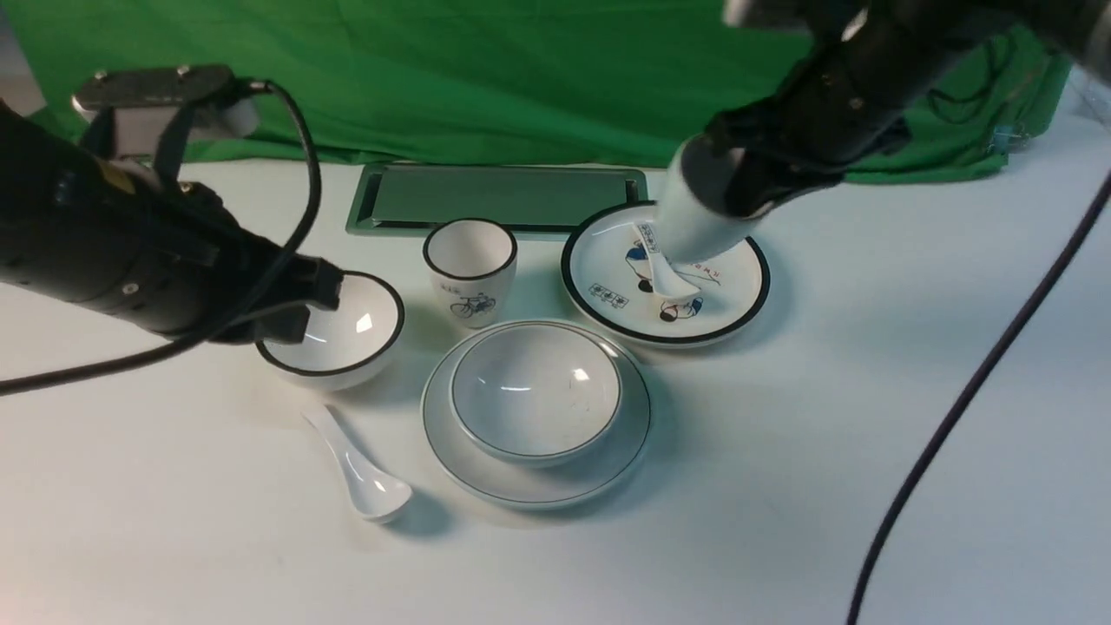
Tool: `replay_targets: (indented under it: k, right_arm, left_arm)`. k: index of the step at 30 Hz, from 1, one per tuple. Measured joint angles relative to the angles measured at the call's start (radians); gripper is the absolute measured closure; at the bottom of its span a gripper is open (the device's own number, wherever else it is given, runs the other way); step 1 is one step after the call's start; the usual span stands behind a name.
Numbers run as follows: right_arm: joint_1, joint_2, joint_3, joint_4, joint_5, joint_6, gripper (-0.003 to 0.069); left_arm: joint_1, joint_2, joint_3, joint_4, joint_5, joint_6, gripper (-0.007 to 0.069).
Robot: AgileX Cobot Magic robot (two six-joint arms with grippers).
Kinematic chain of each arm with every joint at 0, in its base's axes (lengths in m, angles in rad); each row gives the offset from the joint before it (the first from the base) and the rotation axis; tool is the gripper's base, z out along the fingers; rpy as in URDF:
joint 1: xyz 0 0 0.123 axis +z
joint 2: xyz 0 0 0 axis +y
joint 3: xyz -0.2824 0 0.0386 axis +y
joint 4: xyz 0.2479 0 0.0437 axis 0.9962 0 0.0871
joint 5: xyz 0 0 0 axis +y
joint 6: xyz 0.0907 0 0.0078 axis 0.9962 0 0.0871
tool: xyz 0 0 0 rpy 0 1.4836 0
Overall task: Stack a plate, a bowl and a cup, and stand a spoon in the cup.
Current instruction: Use the right arm to put the blue teacup into the blue rice bowl in the middle
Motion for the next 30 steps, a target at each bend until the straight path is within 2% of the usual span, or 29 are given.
replay_targets:
  k: [1,2,4,7,15,20,25,26,28,30]
  right_arm:
    - [0.056,0.021,0.0,0.0,-0.003,-0.009,0.0568]
    - [0.056,0.021,0.0,0.0,-0.003,-0.009,0.0568]
    - [0.142,0.064,0.0,-0.028,-0.024,-0.011,0.0568]
    - [0.2,0.104,0.0,-0.064,-0.046,-0.009,0.0568]
    - [0.225,0.161,0.0,-0.082,-0.08,0.01,0.055]
    - [0.225,0.18,0.0,-0.085,-0.078,0.022,0.0498]
    - [0.224,0.18,-0.012,-0.084,-0.063,0.021,0.0388]
    - [0.222,0.182,-0.034,-0.085,-0.031,0.021,0.0321]
    - [0.216,0.18,-0.073,-0.088,0.007,0.021,0.0258]
    - [0.208,0.156,-0.155,-0.108,0.079,0.02,0.0153]
  left_arm:
    - [0.0,0.0,0.0,-0.005,-0.008,-0.005,0.0625]
    - [0.0,0.0,0.0,-0.005,-0.008,-0.005,0.0625]
    - [0.0,0.0,0.002,-0.006,-0.009,-0.007,0.0625]
    - [0.0,0.0,0.003,-0.006,0.002,-0.007,0.0625]
    - [0.0,0.0,0.003,-0.005,0.03,-0.008,0.0625]
    - [0.0,0.0,0.003,-0.005,0.046,-0.009,0.0625]
    - [0.0,0.0,0.003,-0.005,0.051,-0.02,0.0625]
    - [0.0,0.002,0.003,-0.002,0.067,-0.077,0.0625]
    - [0.0,0.007,0.003,0.015,0.082,-0.131,0.0625]
    - [0.0,0.041,0.003,0.08,0.106,-0.246,0.0625]
